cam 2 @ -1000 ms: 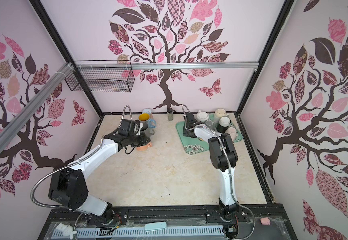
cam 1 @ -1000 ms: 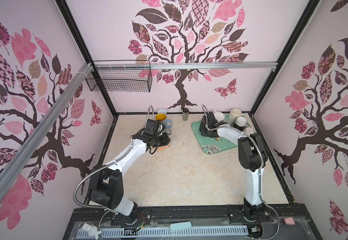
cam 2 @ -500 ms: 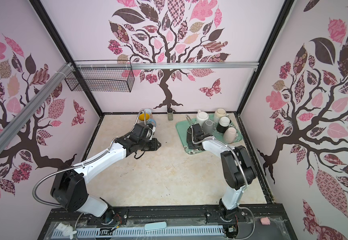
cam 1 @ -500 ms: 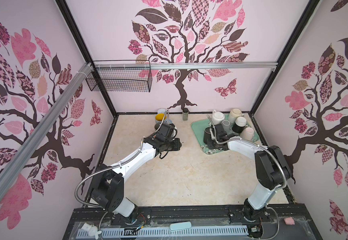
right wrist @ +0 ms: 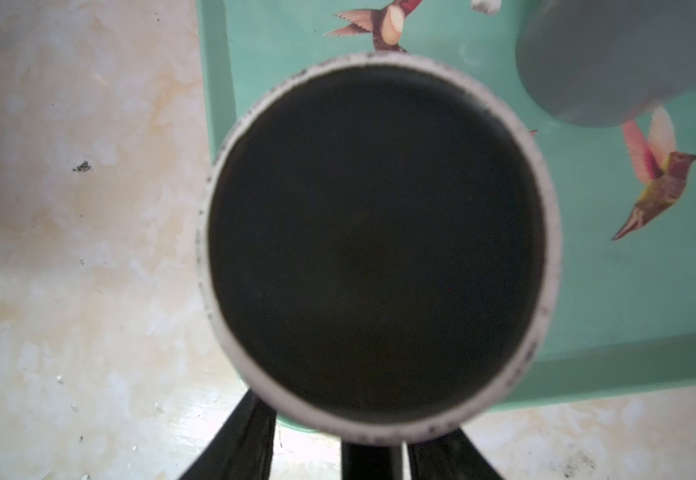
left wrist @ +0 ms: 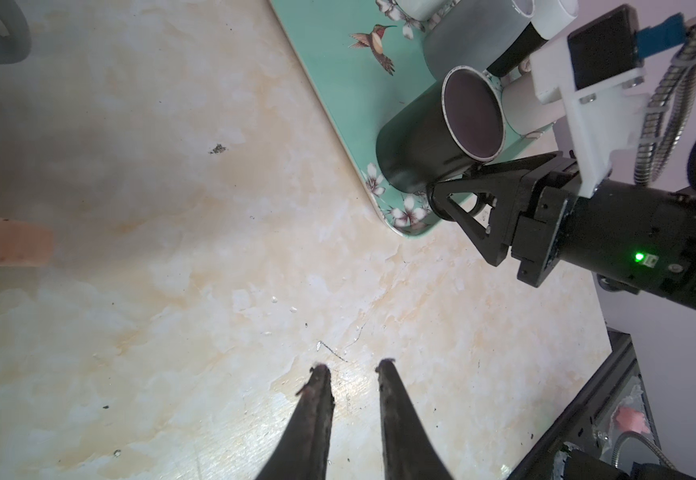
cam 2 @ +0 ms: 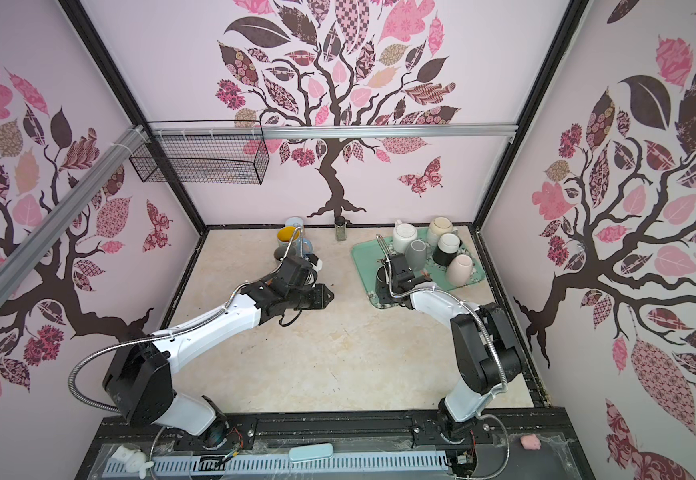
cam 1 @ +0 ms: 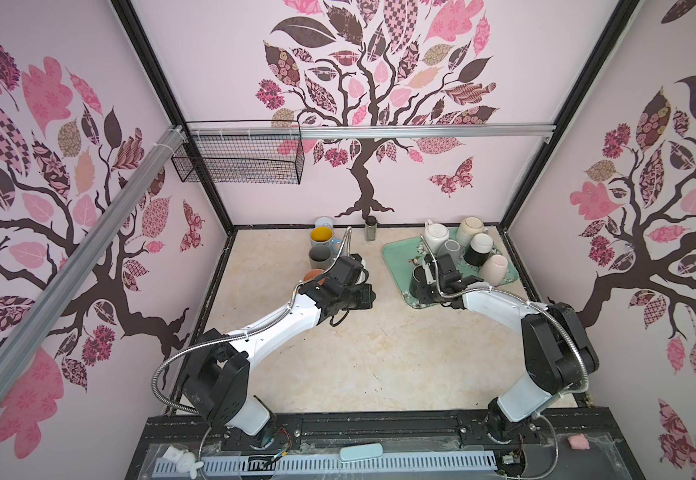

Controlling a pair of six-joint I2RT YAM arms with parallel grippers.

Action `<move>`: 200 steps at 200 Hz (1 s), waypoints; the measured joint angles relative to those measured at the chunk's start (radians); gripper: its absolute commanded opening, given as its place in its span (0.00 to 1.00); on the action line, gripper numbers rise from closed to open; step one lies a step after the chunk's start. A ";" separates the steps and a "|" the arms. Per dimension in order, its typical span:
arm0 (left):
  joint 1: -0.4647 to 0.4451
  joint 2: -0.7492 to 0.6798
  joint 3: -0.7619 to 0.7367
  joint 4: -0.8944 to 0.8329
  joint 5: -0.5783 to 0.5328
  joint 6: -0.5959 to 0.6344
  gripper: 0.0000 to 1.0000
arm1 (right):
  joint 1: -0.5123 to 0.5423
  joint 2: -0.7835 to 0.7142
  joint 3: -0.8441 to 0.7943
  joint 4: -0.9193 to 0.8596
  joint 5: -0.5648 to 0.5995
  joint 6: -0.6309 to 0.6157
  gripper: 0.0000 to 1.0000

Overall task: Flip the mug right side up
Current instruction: 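Lift the black mug off the tray with the right gripper while the left approaches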

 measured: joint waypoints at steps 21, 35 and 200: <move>-0.020 0.001 0.000 0.002 -0.011 -0.009 0.23 | 0.000 0.003 0.027 -0.030 0.008 0.000 0.47; -0.029 0.001 0.000 0.003 -0.016 -0.016 0.23 | 0.000 0.010 0.063 -0.058 0.019 0.000 0.40; -0.033 -0.063 -0.043 0.001 -0.076 -0.025 0.23 | 0.000 0.068 0.120 -0.116 0.058 -0.003 0.00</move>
